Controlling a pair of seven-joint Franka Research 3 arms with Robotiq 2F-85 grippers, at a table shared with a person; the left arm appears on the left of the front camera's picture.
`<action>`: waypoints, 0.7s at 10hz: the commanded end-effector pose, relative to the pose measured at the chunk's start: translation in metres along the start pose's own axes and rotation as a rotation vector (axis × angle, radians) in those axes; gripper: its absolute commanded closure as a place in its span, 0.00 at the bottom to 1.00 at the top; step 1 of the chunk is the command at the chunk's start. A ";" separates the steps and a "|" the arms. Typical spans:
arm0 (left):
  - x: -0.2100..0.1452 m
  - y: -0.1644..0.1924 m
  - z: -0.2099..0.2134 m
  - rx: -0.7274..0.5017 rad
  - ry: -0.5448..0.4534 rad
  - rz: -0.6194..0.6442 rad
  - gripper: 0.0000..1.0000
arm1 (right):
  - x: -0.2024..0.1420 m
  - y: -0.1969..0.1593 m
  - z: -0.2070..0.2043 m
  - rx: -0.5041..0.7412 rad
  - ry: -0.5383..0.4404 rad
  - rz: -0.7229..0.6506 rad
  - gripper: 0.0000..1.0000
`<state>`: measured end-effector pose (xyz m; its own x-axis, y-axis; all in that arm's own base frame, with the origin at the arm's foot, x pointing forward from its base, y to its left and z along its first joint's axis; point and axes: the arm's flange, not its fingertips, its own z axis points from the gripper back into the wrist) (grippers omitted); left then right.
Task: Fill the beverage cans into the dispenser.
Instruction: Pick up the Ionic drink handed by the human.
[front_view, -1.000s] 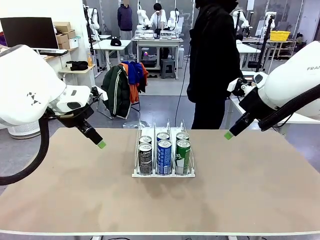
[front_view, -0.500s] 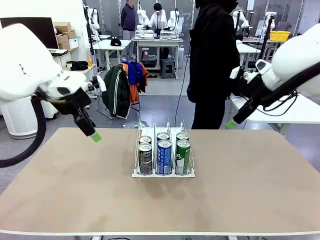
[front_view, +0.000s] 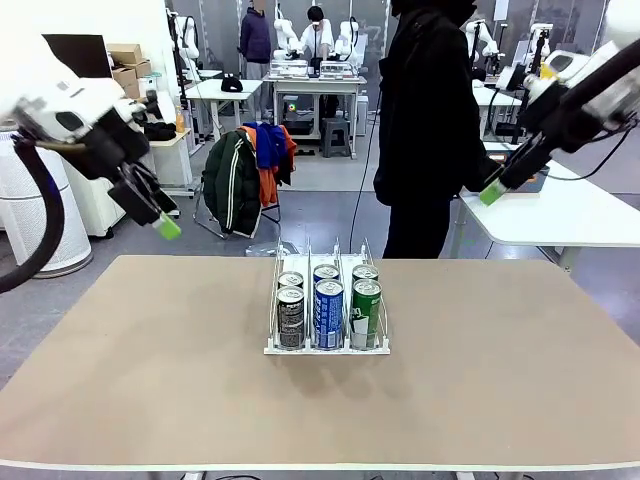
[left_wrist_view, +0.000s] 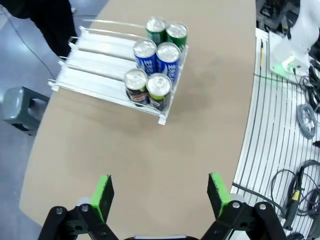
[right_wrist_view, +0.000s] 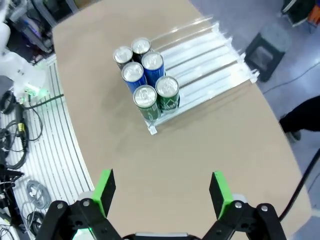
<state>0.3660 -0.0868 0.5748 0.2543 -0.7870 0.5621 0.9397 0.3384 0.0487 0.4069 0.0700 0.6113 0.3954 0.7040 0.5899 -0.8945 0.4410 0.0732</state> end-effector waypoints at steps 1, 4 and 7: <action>-0.006 -0.004 0.018 0.055 -0.080 0.061 0.00 | 0.001 0.000 0.022 0.005 -0.088 0.020 0.00; -0.010 -0.002 0.047 0.161 -0.157 0.128 0.00 | 0.002 -0.001 0.056 -0.061 -0.194 -0.012 0.00; -0.008 0.002 0.052 0.124 -0.124 0.099 0.00 | 0.003 -0.002 0.067 -0.053 -0.185 -0.031 0.00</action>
<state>0.3529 -0.0497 0.6182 0.3172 -0.6613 0.6798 0.8584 0.5050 0.0907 0.3940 0.0265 0.6708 0.3770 0.5674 0.7320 -0.8584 0.5110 0.0460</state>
